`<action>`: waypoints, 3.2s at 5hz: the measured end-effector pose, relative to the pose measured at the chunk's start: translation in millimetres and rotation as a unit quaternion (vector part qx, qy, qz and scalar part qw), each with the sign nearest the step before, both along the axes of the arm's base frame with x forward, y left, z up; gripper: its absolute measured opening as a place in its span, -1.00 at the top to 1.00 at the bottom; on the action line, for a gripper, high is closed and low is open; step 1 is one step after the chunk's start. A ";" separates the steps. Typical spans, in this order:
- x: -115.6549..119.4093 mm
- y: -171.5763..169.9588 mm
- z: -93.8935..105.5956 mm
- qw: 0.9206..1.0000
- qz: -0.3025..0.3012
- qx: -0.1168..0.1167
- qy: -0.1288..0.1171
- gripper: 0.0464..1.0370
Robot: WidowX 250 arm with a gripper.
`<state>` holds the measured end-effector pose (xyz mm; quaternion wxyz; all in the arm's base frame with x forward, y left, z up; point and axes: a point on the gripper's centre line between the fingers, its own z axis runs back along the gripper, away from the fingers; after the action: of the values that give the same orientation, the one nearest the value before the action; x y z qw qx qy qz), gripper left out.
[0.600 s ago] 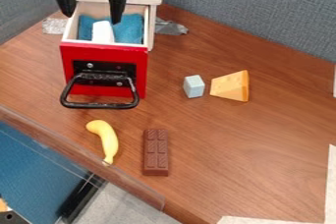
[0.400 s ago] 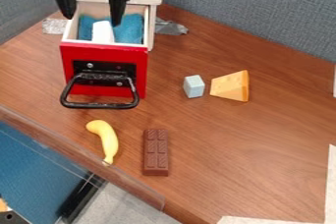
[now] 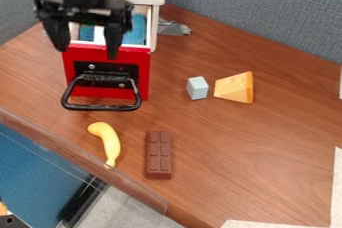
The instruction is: Close the drawer
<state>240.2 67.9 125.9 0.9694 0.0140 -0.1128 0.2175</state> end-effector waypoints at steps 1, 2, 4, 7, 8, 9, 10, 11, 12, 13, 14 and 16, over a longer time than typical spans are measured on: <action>-14.5 -9.7 -8.5 1.000 -0.006 0.005 -0.005 -0.93; -19.6 -15.1 -31.5 1.000 -0.010 0.022 -0.005 -0.93; -17.5 -21.5 -70.9 0.999 0.013 0.042 0.003 -0.93; -16.9 -18.8 -90.3 0.998 0.065 0.009 0.020 -0.93; -8.1 -7.6 -103.4 0.997 0.069 0.018 0.027 -0.93; 1.1 1.6 -110.6 0.997 0.073 0.024 0.026 -0.93; 15.2 12.2 -108.7 0.996 0.080 0.026 0.016 -0.93; 34.9 24.3 -101.6 0.995 0.095 0.025 -0.002 -0.92; 50.8 34.1 -95.7 0.994 0.109 0.022 -0.009 -0.92; 63.7 45.3 -92.4 0.992 0.122 0.023 -0.015 -0.92; 71.3 51.4 -93.4 0.992 0.126 0.027 -0.016 -0.92; 72.2 58.1 -96.5 0.992 0.122 0.041 -0.011 -0.92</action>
<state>312.5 125.9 29.4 0.9330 0.0646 -0.1298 0.3295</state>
